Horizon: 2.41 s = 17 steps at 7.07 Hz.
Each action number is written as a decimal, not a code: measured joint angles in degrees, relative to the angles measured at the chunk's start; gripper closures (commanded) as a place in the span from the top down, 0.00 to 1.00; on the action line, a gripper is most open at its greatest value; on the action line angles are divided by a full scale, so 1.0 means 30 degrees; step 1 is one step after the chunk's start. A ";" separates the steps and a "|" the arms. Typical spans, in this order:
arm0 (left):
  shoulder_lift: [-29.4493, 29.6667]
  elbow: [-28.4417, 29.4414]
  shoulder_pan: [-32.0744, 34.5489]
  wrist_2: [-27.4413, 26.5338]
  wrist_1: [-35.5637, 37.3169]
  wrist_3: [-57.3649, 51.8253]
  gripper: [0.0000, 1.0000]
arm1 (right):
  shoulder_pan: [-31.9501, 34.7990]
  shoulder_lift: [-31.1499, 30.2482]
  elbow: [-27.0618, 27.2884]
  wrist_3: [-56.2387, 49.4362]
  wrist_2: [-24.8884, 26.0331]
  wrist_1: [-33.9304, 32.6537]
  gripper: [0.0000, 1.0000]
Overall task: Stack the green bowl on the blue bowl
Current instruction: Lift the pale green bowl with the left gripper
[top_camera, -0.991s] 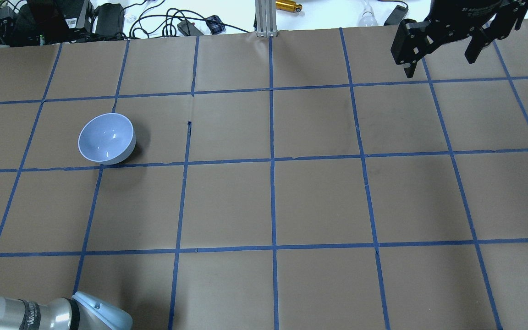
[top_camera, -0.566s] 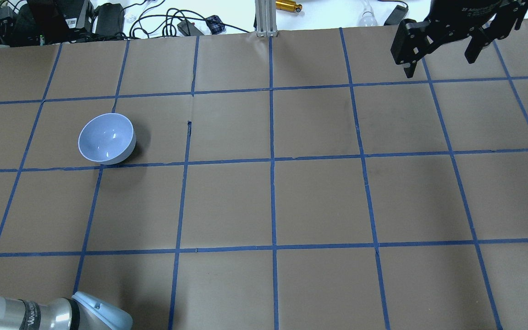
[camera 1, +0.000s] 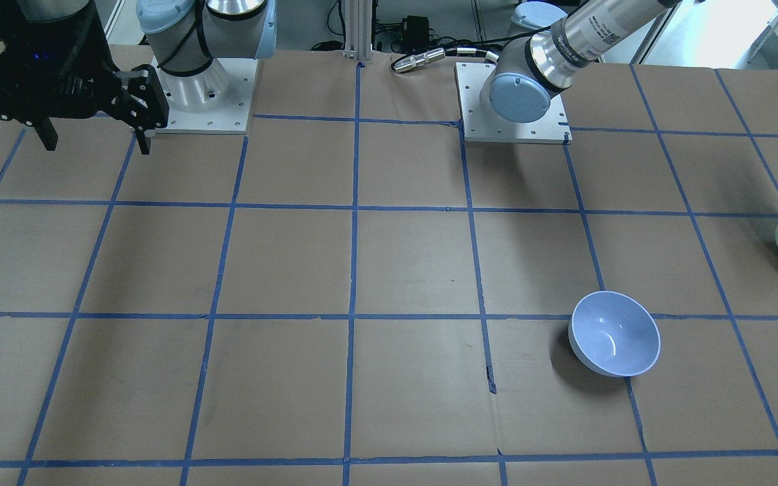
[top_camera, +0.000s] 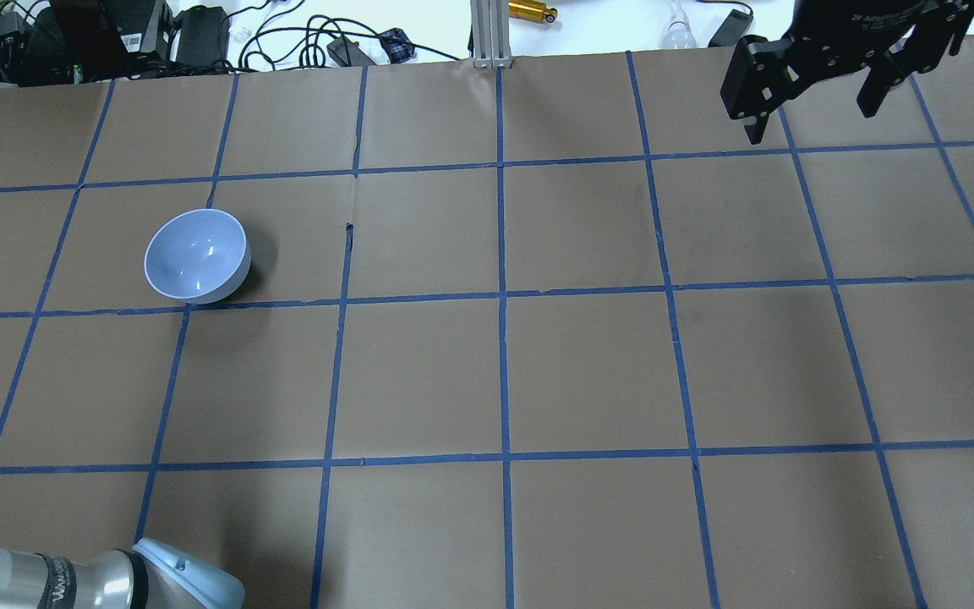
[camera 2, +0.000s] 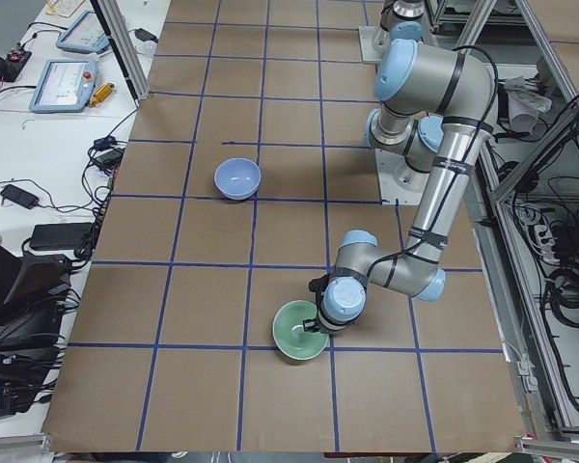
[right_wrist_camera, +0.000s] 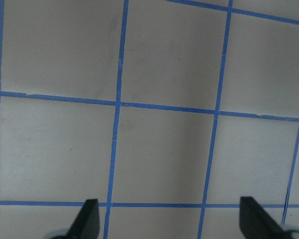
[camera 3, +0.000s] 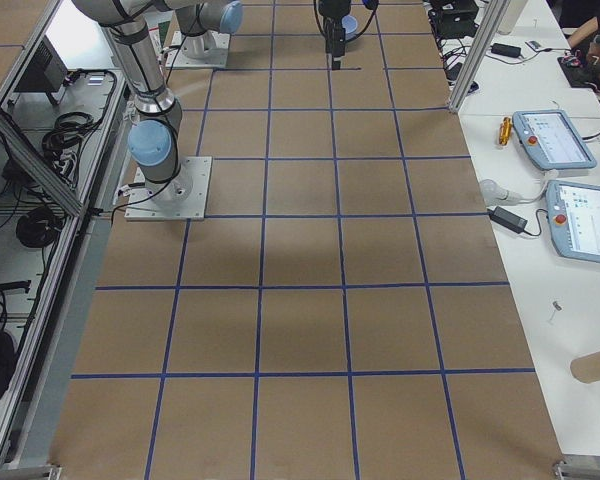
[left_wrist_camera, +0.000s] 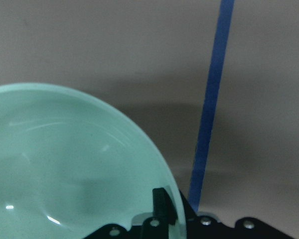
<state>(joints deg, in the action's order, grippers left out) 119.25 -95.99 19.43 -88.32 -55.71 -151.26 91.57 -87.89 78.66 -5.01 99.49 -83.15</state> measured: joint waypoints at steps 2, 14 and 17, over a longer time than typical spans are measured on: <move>-0.0070 -0.0021 0.0000 -0.0003 -0.0049 0.0000 0.00 | -0.0003 0.0000 0.0000 0.0000 0.0000 0.0000 1.00; -0.0874 0.0031 0.0263 0.0059 -0.0143 0.0024 0.00 | -0.0007 0.0001 0.0000 0.0000 0.0000 0.0000 1.00; -0.2811 0.0073 0.2350 0.0107 -0.1992 0.1009 0.00 | -0.0005 0.0000 0.0000 0.0000 0.0000 0.0000 1.00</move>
<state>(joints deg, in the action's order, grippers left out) 110.82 -95.77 26.47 -88.00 -61.68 -148.23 91.55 -87.89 78.66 -5.01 99.49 -83.15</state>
